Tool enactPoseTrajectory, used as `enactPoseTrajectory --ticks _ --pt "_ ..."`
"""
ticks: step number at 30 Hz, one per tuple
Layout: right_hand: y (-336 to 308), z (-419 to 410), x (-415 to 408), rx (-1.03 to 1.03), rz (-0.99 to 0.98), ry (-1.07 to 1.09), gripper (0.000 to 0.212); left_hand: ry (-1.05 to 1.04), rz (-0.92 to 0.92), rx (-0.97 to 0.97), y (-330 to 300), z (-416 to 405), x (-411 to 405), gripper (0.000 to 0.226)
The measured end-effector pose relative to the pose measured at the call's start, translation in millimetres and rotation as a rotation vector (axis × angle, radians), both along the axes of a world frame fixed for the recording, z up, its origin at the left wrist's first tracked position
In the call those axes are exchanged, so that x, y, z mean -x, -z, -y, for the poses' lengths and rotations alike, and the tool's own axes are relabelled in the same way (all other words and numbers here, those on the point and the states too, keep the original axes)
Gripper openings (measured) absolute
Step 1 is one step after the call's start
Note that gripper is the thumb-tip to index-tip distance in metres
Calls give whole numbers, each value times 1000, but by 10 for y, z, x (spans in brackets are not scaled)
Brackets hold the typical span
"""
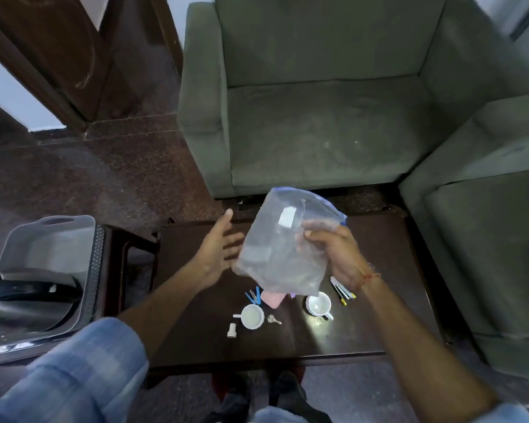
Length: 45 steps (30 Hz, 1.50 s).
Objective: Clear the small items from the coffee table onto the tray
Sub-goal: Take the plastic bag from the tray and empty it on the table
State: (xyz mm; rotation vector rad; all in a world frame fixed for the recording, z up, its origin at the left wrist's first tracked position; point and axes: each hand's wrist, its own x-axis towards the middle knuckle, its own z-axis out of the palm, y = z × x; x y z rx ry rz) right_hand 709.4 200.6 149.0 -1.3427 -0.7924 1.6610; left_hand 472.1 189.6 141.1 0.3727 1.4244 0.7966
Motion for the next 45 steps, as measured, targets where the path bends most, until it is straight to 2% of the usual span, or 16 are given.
enactPoseTrajectory --ticks 2,4,7,12,14,18,21,24,27,29,33,36,38,42,45 --pt "-89 -40 -32 18 -21 -104 27 246 69 26 -98 -39 26 63" --pt "-176 -50 -45 26 -35 -180 27 354 96 -67 -166 -39 -10 49" --pt "-229 -19 -110 17 23 -174 18 275 76 -208 -196 -15 -69 33" --pt "-241 89 -269 12 103 -36 27 225 -33 -369 -174 7 -60 16" --pt "-256 135 -333 -23 108 47 28 242 -17 -373 -204 0 -73 19" --pt "-314 257 -526 -139 198 67 20 236 29 -366 -325 -75 -193 41" --pt "-311 351 -736 -195 97 172 15 294 142 -325 -405 -196 -392 33" --pt "-282 441 -1042 -252 101 363 22 420 249 -219 -467 -347 -714 41" --pt "-173 565 -1439 -224 236 568 44 537 293 -211 -522 -508 -1192 48" --pt "-78 656 -1647 -200 276 620 46 568 256 -256 -527 -592 -1557 48" --pt "110 730 -2019 -181 468 600 17 545 174 -328 -463 -684 -2264 30" --pt "200 661 -2250 -308 684 675 21 539 193 -342 -356 -829 -2671 25" --pt "343 582 -2375 -339 821 695 18 515 168 -333 -242 -941 -2893 27" --pt "1097 356 -2595 -205 962 634 16 548 -236 -412 160 -980 -3148 45" --pt "1868 205 -2685 -49 1017 466 19 707 -405 -552 633 -888 -3051 48"
